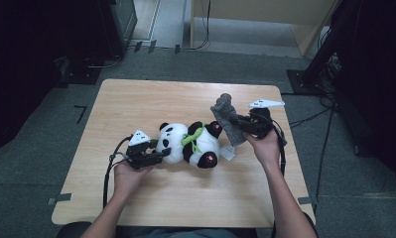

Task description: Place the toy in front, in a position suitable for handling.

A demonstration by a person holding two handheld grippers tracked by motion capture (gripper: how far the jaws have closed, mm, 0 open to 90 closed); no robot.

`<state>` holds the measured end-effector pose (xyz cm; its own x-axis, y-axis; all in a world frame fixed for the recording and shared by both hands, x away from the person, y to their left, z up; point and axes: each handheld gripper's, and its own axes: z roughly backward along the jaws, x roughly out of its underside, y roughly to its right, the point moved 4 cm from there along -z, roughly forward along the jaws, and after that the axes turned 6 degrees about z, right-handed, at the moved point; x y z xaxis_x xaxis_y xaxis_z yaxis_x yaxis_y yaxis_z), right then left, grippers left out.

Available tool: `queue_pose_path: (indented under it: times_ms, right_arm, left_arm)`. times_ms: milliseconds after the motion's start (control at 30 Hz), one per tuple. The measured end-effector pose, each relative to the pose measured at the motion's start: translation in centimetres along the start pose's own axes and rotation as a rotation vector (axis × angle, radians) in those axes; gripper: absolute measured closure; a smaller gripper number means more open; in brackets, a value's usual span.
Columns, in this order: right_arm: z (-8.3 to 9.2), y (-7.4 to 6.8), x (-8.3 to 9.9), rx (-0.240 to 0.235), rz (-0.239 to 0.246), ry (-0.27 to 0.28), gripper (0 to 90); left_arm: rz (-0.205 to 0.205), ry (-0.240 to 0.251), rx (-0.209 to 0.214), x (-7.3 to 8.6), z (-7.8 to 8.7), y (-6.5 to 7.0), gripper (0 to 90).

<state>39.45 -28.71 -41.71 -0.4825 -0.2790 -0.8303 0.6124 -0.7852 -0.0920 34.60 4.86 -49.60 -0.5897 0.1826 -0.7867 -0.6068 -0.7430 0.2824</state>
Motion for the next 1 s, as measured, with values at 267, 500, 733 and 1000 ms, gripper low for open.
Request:
queue_pose_path:
  times_ms: [267, 500, 733, 1000]
  right_arm:
    - [-0.5, -2.6, -1.8, -0.056, 0.052, 0.017, 78.4]
    - [-2.5, -3.1, -1.1, -0.094, 0.024, -0.05, 78.5]
    - [-3.0, -3.2, -0.6, -0.087, 0.038, -0.066, 77.9]
    - [-2.8, -2.0, 0.5, -0.078, 0.027, -0.052, 78.3]
  left_arm:
    - [-0.004, 0.01, -0.006, 0.1, 0.0, 0.1, 42.2]
    - [-0.005, 0.005, -0.011, 0.3, 0.1, 0.2, 42.3]
    - [-0.007, 0.006, -0.012, 0.2, 0.1, 0.2, 42.6]
    - [0.002, -0.001, -0.008, -0.1, 0.0, 0.1, 43.8]
